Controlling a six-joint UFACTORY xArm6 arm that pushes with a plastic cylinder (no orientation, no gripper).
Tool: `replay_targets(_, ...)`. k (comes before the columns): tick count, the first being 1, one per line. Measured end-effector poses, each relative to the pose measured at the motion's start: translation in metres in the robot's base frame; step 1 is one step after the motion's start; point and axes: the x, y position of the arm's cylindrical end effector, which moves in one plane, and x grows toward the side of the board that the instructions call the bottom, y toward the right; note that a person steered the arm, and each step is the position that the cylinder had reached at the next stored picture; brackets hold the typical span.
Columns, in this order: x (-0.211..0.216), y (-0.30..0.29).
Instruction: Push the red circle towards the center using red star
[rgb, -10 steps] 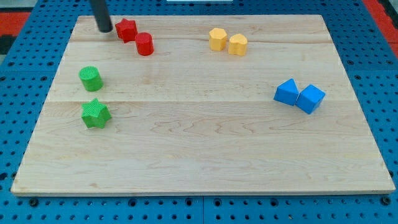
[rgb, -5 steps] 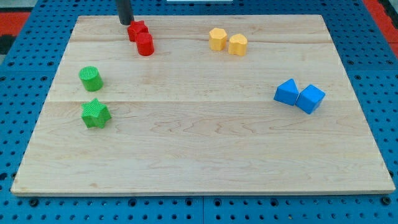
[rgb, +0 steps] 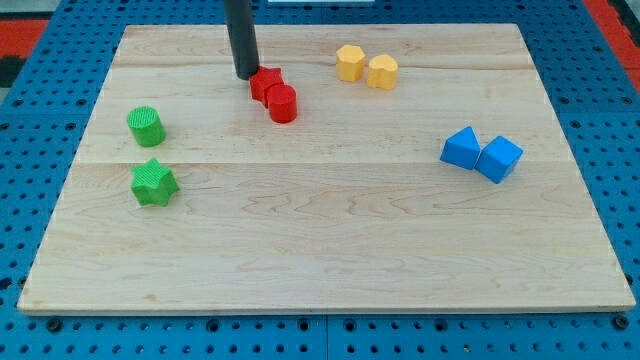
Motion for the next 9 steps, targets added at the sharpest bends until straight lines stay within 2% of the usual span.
replay_targets(1, 0.066, 0.008)
replay_targets(2, 0.108, 0.030)
replay_targets(3, 0.095, 0.004)
replay_targets(5, 0.059, 0.014)
replay_targets(6, 0.040, -0.015)
replay_targets(7, 0.008, -0.019)
replay_targets(9, 0.072, 0.048)
